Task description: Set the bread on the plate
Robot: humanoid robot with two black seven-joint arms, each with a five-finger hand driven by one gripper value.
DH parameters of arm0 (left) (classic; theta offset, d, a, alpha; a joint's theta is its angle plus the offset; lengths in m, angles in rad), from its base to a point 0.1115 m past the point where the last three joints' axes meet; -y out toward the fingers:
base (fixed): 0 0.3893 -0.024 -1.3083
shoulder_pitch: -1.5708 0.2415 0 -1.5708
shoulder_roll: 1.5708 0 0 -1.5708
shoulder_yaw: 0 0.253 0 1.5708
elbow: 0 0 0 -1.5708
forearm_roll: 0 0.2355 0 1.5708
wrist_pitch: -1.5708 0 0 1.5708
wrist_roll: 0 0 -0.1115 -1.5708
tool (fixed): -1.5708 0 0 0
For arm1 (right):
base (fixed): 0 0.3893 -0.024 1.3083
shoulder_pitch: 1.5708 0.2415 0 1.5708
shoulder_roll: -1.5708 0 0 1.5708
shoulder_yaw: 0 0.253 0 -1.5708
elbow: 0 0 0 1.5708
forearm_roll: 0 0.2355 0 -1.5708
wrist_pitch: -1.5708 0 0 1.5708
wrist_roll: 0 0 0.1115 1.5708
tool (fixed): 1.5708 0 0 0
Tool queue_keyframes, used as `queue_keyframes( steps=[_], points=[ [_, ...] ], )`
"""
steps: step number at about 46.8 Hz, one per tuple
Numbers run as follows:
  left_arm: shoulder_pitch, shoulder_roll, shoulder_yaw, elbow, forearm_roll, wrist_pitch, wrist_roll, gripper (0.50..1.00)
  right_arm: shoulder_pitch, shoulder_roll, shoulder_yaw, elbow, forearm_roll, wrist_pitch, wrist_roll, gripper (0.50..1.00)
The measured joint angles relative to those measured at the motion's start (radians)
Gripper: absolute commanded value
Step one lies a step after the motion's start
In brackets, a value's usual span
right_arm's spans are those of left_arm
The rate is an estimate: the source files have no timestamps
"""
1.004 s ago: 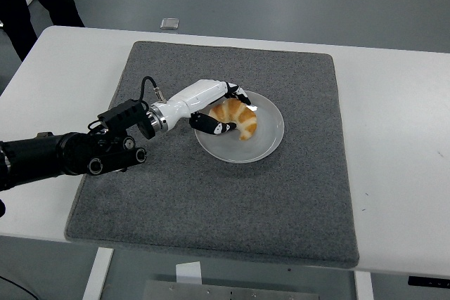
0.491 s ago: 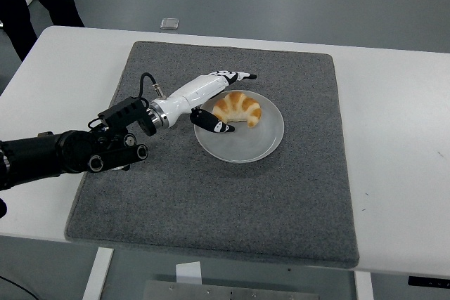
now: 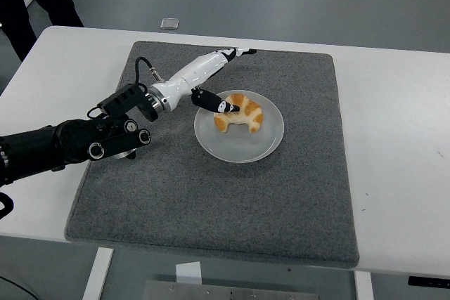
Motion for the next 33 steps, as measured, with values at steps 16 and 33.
queue_keyframes(
  steps=[16,33],
  points=[
    [-0.009,0.075,-0.27,-0.019,-0.35,-0.399,0.006,0.992,0.0,0.0,0.0,0.0,0.002,0.0,0.0,0.952],
    [-0.012,0.157,-0.373,-0.008,-0.561,-0.595,0.008,0.992,0.0,0.0,0.001,0.001,0.002,-0.004,0.0,0.952]
  ],
)
